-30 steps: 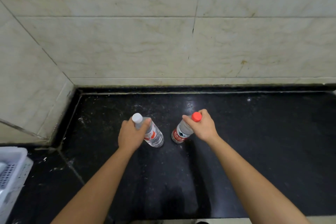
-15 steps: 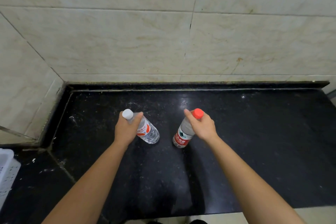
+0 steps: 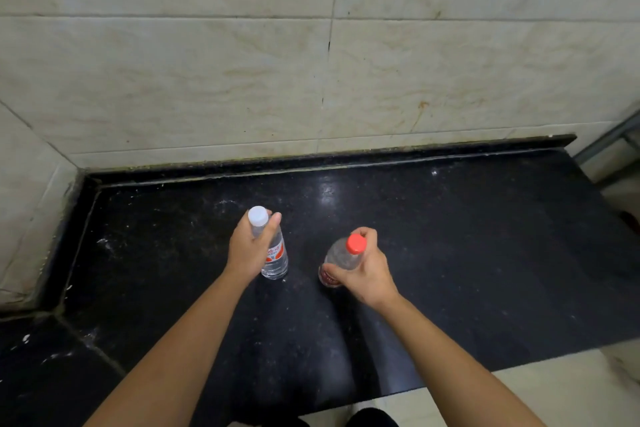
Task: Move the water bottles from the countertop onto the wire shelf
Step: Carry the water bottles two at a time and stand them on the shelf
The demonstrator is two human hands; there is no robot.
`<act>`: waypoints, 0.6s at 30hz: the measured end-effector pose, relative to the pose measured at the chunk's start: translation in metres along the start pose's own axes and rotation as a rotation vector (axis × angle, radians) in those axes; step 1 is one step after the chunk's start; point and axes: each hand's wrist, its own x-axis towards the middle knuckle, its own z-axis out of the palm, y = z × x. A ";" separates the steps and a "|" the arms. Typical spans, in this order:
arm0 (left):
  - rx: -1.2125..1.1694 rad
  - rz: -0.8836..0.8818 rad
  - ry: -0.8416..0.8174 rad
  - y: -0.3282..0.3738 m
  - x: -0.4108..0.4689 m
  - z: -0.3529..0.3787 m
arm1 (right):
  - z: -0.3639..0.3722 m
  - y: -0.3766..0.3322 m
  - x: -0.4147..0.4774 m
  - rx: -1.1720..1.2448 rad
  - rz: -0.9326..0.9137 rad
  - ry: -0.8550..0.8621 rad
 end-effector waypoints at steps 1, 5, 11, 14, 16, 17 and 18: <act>0.023 0.026 -0.011 -0.002 0.000 0.004 | -0.004 0.003 -0.002 0.048 0.029 0.043; 0.127 0.095 -0.109 -0.005 0.003 0.018 | -0.031 0.019 -0.015 0.246 0.087 0.209; 0.042 0.109 -0.306 0.031 -0.020 0.070 | -0.083 0.036 -0.066 0.396 0.021 0.473; -0.004 0.183 -0.462 0.067 -0.057 0.122 | -0.120 0.042 -0.097 0.379 -0.001 0.572; -0.052 0.241 -0.538 0.098 -0.088 0.155 | -0.147 0.047 -0.118 0.393 -0.032 0.602; -0.079 0.270 -0.579 0.116 -0.105 0.170 | -0.162 0.049 -0.129 0.402 -0.058 0.610; -0.108 0.311 -0.629 0.134 -0.122 0.184 | -0.178 0.052 -0.140 0.407 -0.086 0.617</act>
